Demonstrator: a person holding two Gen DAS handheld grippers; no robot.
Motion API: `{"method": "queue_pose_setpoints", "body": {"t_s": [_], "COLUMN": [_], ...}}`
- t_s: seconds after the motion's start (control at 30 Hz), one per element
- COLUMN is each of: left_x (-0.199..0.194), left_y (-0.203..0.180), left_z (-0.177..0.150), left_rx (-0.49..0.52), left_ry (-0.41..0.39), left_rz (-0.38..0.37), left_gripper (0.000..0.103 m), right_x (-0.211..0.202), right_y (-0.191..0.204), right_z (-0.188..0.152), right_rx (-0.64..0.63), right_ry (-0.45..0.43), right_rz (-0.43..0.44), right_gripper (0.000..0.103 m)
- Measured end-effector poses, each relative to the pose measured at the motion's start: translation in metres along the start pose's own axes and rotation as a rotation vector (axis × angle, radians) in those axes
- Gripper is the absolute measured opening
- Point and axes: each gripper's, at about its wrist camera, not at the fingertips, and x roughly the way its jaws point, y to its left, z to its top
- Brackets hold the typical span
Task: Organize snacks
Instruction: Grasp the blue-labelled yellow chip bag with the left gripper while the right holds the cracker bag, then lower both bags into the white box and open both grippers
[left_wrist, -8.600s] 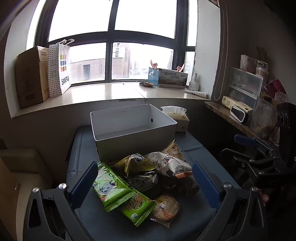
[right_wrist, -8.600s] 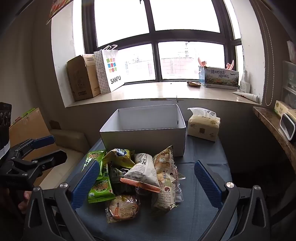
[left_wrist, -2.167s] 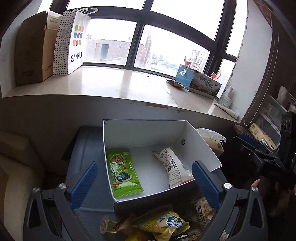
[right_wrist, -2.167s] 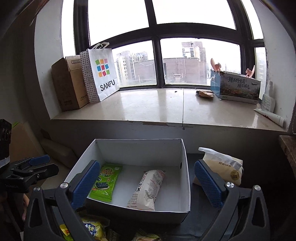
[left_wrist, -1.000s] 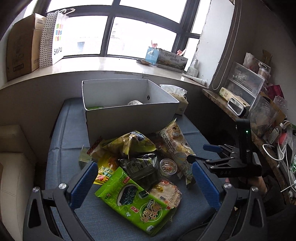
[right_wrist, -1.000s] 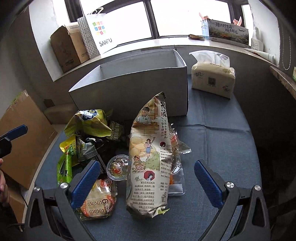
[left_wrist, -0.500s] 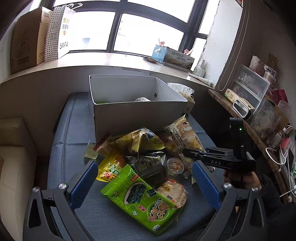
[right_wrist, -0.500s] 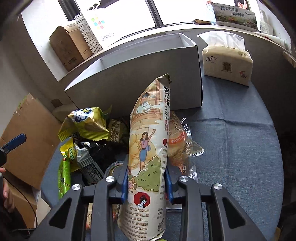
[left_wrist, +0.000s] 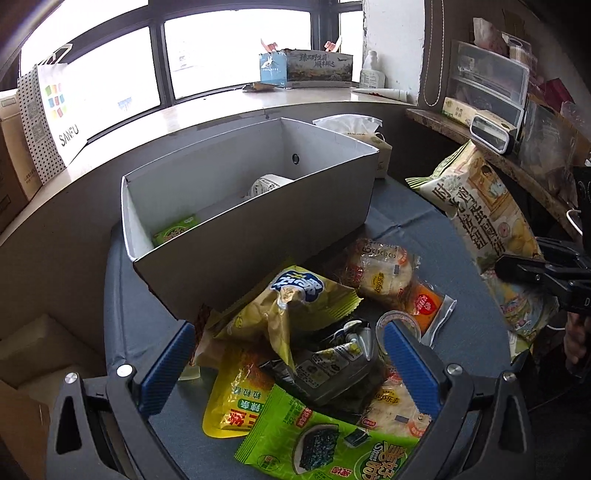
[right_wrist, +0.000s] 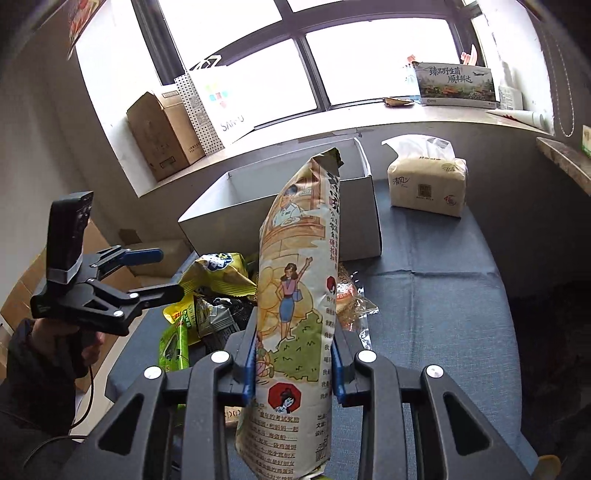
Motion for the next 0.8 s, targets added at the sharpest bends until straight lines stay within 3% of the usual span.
{"method": "queue_pose_setpoints", "body": {"t_s": [0.17,0.27,0.33,0.37,0.4,0.47,0.57,0.8], "left_x": [0.026,0.042,0.053,0.058,0.061,0.063,0.047,-0.014], "left_y": [-0.009,-0.014,-0.006,-0.001,0.003,0.009,0.009,0.016], "left_z": [0.014,0.020,0.022,0.022,0.022,0.018,0.012,0.006], "left_rx": [0.001,0.046,0.014,-0.004,-0.023,-0.047,-0.047,-0.125], "left_ry": [0.058,0.088,0.113,0.119,0.126,0.131,0.085,-0.107], "left_rz": [-0.022,0.033,0.018,-0.013,-0.049,-0.080,-0.080,-0.090], "left_gripper": [0.103,0.103,0.102,0.092,0.070,0.065,0.051,0.047], "right_x": [-0.002,0.002,0.003,0.003,0.004,0.007,0.007,0.007], "right_y": [-0.009,-0.009,-0.008,-0.008,-0.008,-0.008,-0.008,-0.007], "right_z": [-0.005,-0.005,-0.007,-0.009,-0.010,-0.012,-0.014,-0.012], "right_rx": [0.032,0.025,0.021,0.018,0.016,0.013,0.015,0.016], "right_ry": [0.006,0.019,0.025,0.029,0.034,0.047,0.050,0.040], "right_rz": [-0.001,0.002,0.004,0.005,0.006,0.003,0.003,-0.002], "right_gripper": [0.033,0.033,0.033,0.034,0.034,0.034,0.034,0.034]}}
